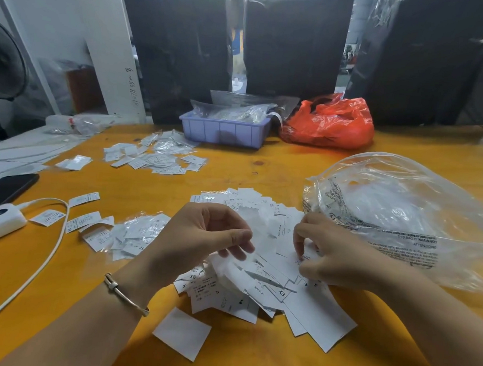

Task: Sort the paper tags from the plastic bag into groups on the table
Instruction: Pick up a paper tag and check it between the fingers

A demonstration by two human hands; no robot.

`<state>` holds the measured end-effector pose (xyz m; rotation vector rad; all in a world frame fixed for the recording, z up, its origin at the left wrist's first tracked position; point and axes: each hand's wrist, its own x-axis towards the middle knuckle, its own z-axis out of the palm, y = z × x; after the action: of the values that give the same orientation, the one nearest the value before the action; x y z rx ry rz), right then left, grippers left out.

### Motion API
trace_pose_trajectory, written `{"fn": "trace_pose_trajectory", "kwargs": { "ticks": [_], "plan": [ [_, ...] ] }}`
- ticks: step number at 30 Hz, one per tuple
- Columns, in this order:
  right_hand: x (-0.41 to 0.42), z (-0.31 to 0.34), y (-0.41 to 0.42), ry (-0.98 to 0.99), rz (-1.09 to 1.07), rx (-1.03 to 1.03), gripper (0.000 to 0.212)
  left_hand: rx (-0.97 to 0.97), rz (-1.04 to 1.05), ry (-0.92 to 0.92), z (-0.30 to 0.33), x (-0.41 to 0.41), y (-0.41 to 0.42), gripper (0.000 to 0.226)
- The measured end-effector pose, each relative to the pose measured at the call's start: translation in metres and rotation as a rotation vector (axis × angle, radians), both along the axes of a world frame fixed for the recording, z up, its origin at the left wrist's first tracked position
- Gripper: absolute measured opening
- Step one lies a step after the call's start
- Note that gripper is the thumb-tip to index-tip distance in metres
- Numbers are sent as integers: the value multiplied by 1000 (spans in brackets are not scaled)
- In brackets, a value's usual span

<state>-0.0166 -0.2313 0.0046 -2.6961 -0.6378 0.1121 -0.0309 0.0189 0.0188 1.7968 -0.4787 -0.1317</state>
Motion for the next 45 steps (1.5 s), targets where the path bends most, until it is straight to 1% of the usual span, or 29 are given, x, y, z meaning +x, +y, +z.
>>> {"fn": "trace_pose_trajectory", "kwargs": {
  "ticks": [3,4,6,9,12,16,19,23,27,30,35,38,41,45],
  "plan": [
    [-2,3,0,9,28,20,32,2,-1,0,0,0,0,17],
    [-2,4,-1,9,22,-4,32,3,-1,0,0,0,0,17],
    [-2,5,0,-3,4,-48,26,6,0,-1,0,0,0,15],
    [0,2,2,-18,10,-54,17,13,1,-5,0,0,0,15],
    [0,-1,0,-33,12,-11,17,13,6,-6,0,0,0,15],
    [1,-1,-4,-14,5,145,25,35,9,-11,0,1,1,9],
    [2,-2,-5,-1,6,275,29,43,10,-11,0,1,0,15],
    [3,-2,-6,-41,-49,413,24,41,7,-11,0,0,0,21],
    [-1,4,-6,-84,-83,671,16,26,4,-6,0,1,0,20],
    [-5,11,-6,-134,-114,883,16,7,9,1,0,0,0,21],
    [-14,21,3,-43,-84,1168,49,-50,9,19,2,-1,0,23],
    [-21,27,7,-30,-48,1257,56,-79,-3,20,3,-2,-1,19],
    [-28,31,11,-50,-39,1280,51,-93,-12,15,4,-2,-1,14],
    [-35,34,17,-136,-46,1247,44,-103,-28,5,4,-3,-1,10]
  ]
}}
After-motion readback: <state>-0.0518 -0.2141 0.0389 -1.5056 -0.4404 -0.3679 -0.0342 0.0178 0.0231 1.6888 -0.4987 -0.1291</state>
